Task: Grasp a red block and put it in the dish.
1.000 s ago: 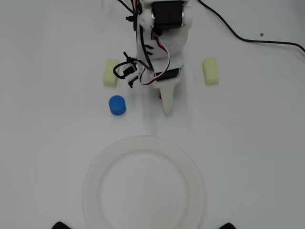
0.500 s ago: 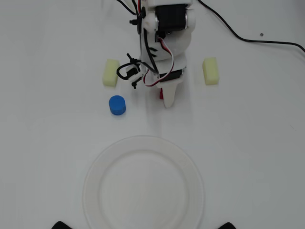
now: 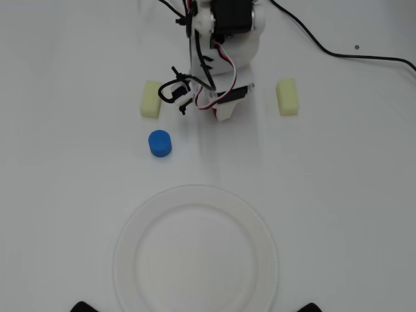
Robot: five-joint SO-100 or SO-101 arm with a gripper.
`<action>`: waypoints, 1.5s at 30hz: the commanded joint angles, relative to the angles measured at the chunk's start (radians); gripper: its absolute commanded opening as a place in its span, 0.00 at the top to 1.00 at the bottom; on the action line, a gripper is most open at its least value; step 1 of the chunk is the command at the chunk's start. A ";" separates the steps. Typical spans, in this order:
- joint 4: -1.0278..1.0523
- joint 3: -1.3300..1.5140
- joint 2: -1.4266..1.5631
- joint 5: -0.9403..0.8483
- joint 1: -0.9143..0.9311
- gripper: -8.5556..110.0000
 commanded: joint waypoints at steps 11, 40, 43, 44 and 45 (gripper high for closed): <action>-0.500 0.425 0.868 -0.238 0.100 0.93; -0.149 -0.788 -0.555 -0.048 0.140 0.93; -0.126 -0.788 -0.569 -0.043 0.135 0.93; -0.115 -0.788 -0.569 -0.048 0.133 0.93; -0.104 -0.792 -0.569 -0.051 0.133 0.92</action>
